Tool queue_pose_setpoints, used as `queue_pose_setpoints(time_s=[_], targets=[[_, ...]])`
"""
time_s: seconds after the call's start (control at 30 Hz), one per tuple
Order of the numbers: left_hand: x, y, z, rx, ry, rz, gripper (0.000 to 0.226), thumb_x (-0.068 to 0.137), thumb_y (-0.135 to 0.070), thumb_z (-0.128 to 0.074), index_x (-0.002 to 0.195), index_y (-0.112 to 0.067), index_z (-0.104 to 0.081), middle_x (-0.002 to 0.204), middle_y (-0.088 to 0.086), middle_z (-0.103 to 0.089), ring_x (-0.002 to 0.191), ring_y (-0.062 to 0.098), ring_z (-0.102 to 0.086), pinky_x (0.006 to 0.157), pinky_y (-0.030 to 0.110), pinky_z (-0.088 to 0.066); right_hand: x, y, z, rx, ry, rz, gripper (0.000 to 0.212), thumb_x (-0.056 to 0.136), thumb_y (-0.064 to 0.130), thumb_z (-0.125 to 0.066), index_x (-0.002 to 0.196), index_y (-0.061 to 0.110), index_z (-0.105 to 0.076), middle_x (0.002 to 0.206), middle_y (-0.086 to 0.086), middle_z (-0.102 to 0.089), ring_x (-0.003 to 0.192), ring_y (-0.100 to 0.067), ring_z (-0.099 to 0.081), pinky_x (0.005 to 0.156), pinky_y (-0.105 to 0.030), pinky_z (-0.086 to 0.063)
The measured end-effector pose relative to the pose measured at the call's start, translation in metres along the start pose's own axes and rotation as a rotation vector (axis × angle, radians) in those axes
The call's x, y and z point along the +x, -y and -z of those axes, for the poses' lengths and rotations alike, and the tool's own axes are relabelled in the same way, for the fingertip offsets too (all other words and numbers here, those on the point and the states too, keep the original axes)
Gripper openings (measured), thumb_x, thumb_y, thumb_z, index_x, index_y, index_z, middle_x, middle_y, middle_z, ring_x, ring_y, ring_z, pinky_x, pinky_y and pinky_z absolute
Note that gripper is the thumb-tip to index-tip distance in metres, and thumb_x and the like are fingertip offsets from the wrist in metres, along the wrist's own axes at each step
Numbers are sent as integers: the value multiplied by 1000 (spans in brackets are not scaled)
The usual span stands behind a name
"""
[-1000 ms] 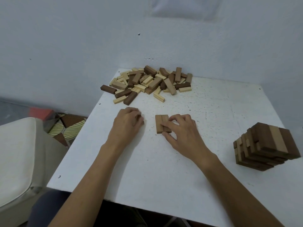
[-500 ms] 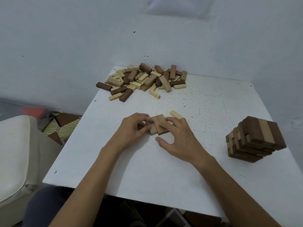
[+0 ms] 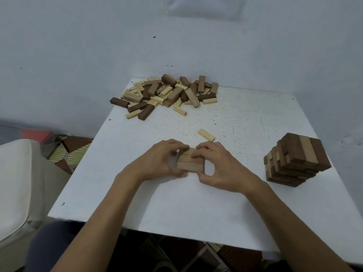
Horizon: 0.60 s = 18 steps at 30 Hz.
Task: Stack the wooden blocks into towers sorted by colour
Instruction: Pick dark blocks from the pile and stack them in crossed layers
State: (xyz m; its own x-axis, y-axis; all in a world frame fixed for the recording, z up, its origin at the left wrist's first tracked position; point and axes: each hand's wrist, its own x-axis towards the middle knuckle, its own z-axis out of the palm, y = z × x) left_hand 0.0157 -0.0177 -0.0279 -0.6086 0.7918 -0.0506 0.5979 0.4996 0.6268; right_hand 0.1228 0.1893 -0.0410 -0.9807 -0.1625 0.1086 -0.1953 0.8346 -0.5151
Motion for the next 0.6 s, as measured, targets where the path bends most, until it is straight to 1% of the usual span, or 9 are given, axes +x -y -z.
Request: queue_pose_setpoints(time_s=[0.1, 0.17, 0.3, 0.37, 0.47, 0.6], targets=[[-3, -4, -6, -10, -52, -19, 67, 72, -39, -84, 133, -27, -57, 120, -14, -57, 98, 2, -56, 89, 21, -47, -6, -1, 1, -10, -24, -7, 50, 82, 36, -68, 129, 25, -56, 127, 9, -51, 115, -12, -42, 98, -22, -36], [-4, -7, -11, -19, -69, -27, 66, 72, -38, -84, 132, -25, -58, 120, -14, -57, 97, 2, -57, 88, 20, -48, -10, -3, 1, -2, -37, -27, 52, 82, 37, -68, 132, 26, -54, 128, 8, -52, 115, -13, -42, 98, -25, -38], [-3, -10, -15, -21, -89, -23, 66, 72, -38, -84, 131, -25, -59, 122, -15, -57, 96, 0, -57, 84, 12, -43, -14, -3, -3, 6, -51, -41, 54, 84, 33, -68, 135, 26, -52, 134, 4, -51, 118, -15, -42, 100, -23, -33], [-3, -11, -15, -21, -96, -15, 66, 71, -38, -84, 131, -25, -59, 121, -15, -58, 94, 0, -56, 81, 10, -41, -15, -1, -4, 2, -53, -39, 53, 85, 31, -69, 135, 24, -53, 135, 2, -50, 116, -15, -43, 100, -25, -34], [-3, -12, -15, -22, -100, -10, 66, 72, -37, -84, 131, -25, -59, 122, -14, -58, 95, 2, -55, 83, 13, -43, -16, 2, -2, 1, -55, -41, 51, 85, 29, -70, 134, 22, -55, 136, 0, -51, 114, -16, -44, 100, -27, -37], [-3, -13, -14, 0, -88, -13, 67, 73, -39, -83, 133, -25, -58, 124, -13, -57, 96, 2, -56, 87, 20, -46, -16, 2, 1, -1, -44, -57, 51, 86, 29, -71, 134, 22, -55, 138, 0, -52, 117, -18, -46, 98, -21, -31]])
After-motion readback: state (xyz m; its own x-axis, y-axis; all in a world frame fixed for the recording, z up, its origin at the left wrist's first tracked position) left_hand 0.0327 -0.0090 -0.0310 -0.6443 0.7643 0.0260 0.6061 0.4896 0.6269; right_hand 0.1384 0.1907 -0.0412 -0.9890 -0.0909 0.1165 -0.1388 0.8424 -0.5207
